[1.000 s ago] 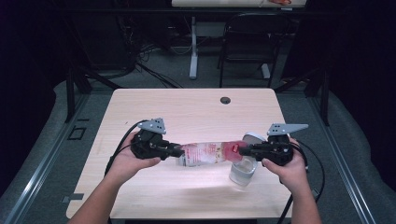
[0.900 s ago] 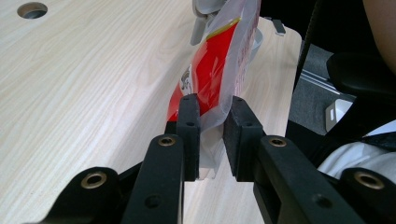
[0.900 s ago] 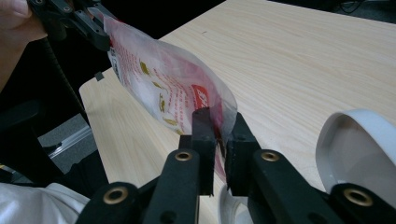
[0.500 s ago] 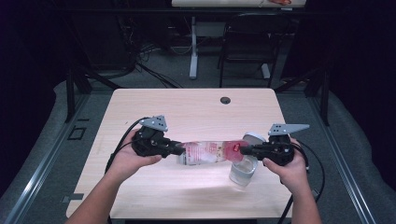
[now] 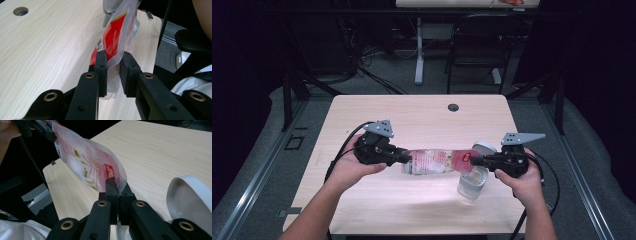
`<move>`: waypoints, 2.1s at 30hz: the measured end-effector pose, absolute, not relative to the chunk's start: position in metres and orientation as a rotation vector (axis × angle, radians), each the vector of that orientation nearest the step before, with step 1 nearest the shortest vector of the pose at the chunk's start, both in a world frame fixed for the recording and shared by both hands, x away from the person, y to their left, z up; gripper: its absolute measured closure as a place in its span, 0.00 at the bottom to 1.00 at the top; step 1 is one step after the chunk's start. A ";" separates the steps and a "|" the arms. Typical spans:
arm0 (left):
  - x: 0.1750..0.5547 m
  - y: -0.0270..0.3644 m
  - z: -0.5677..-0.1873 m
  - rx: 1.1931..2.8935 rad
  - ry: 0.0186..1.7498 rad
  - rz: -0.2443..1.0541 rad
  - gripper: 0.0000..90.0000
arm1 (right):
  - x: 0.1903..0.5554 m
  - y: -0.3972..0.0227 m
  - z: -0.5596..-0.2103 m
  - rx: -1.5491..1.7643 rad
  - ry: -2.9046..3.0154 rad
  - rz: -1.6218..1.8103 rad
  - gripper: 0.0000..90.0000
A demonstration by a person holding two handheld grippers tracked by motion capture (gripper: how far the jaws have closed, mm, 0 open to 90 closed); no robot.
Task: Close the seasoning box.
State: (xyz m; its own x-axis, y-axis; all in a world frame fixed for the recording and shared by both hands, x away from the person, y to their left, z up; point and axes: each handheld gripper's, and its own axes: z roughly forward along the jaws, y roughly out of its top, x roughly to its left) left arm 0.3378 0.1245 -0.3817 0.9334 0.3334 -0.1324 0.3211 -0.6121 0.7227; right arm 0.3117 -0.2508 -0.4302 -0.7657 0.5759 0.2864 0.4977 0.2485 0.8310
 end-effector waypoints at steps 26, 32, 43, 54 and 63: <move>0.340 0.112 -0.368 2.283 0.431 0.031 0.87 | 0.310 -0.257 -0.429 1.064 2.383 1.529 0.99; 0.340 0.106 -0.365 2.299 0.438 0.055 0.87 | 0.310 -0.261 -0.430 1.079 2.382 1.506 0.99; 0.343 0.102 -0.362 2.285 0.416 0.034 0.87 | 0.310 -0.261 -0.432 1.092 2.387 1.462 0.99; 0.344 0.101 -0.361 2.273 0.421 0.027 0.87 | 0.311 -0.261 -0.433 1.096 2.388 1.462 0.99; 0.345 0.101 -0.360 2.269 0.419 0.021 0.87 | 0.310 -0.261 -0.433 1.095 2.377 1.453 0.99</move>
